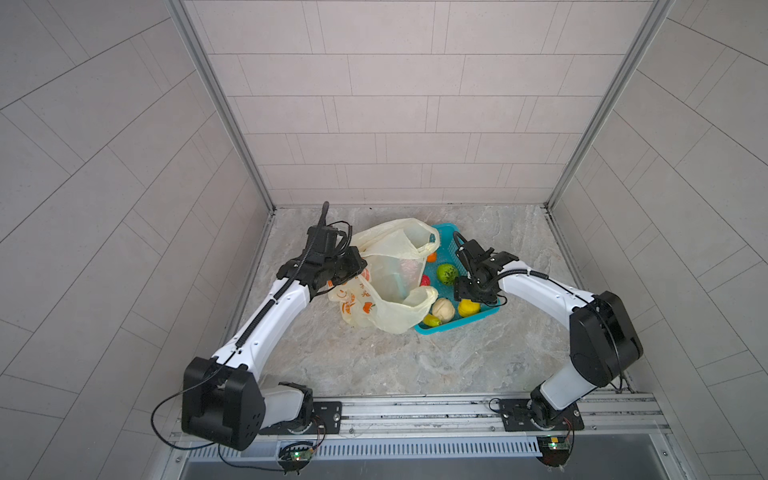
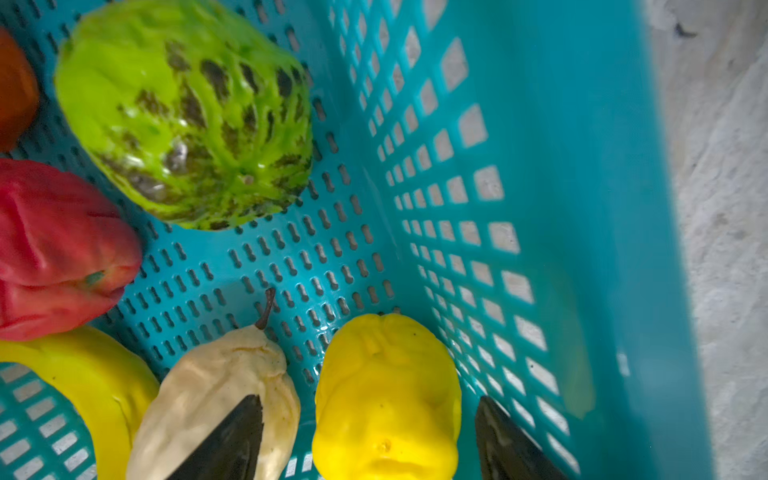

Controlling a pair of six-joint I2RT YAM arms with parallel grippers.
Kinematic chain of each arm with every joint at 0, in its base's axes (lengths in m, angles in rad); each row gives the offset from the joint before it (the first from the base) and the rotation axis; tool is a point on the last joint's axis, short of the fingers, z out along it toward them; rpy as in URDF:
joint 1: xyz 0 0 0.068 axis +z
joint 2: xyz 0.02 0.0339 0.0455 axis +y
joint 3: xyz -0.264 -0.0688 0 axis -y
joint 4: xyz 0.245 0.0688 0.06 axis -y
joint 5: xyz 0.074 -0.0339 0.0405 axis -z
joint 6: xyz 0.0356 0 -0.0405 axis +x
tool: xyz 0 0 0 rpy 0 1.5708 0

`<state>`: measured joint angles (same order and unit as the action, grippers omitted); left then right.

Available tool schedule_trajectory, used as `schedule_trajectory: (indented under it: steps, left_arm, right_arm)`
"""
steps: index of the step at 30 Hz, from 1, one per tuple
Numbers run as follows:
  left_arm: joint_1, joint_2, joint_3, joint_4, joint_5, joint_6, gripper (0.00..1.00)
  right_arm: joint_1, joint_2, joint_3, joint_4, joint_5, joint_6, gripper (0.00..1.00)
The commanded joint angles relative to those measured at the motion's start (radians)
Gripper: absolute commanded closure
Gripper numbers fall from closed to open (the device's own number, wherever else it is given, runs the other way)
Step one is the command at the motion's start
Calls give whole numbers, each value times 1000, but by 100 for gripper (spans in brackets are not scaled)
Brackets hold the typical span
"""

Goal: Place the fruits into the plastic bag
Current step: 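Grasp the yellow lemon in the basket with the right gripper and lift, then carry the lemon into the bag opening held by the left gripper, release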

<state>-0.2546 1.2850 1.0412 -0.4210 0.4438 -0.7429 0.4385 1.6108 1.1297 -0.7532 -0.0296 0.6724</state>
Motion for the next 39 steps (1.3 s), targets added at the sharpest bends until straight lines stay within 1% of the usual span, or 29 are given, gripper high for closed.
schedule_trajectory:
  steps: [1, 7, 10, 11, 14, 17, 20, 22, 26, 29, 31, 35, 39]
  left_arm:
    - [3, -16, -10, -8, -7, 13, 100]
    - [4, -15, -7, -11, -8, 13, 100]
    - [4, -20, -2, -16, -10, 13, 100]
    - [4, -21, 0, -19, -13, 38, 100]
    - [4, -26, -1, -22, -15, 41, 100]
    - [5, -26, 0, -21, -14, 43, 100]
    - [5, -26, 0, -22, -12, 49, 100]
    - [4, -24, 3, -22, -9, 55, 100]
    - [4, -19, 6, -19, 0, 62, 100]
    - [4, -20, 6, -14, 6, 68, 100]
    - [4, -26, 3, -11, 6, 67, 100]
    - [3, -38, -8, -7, 7, 65, 100]
    - [4, -52, -19, -6, 6, 62, 100]
  right_arm:
    - [-21, 28, -15, -21, -15, 29, 27]
    - [-46, 90, -22, 18, -75, 29, 39]
    - [-46, 105, -20, 36, -91, 29, 47]
    - [-46, 100, -21, 40, -92, 29, 50]
    - [-46, 67, -27, 49, -81, 24, 56]
    - [-46, 10, -22, 50, -63, 9, 57]
    - [-46, -83, -14, 93, -81, -25, 57]
    - [-43, -140, 2, 129, -139, -70, 57]
    - [-33, -200, 47, 210, -326, -126, 58]
    - [-7, -200, 86, 275, -436, -122, 58]
    - [27, -182, 114, 330, -473, -123, 58]
    - [112, -126, 166, 446, -483, -118, 58]
    - [176, -52, 257, 471, -470, -130, 58]
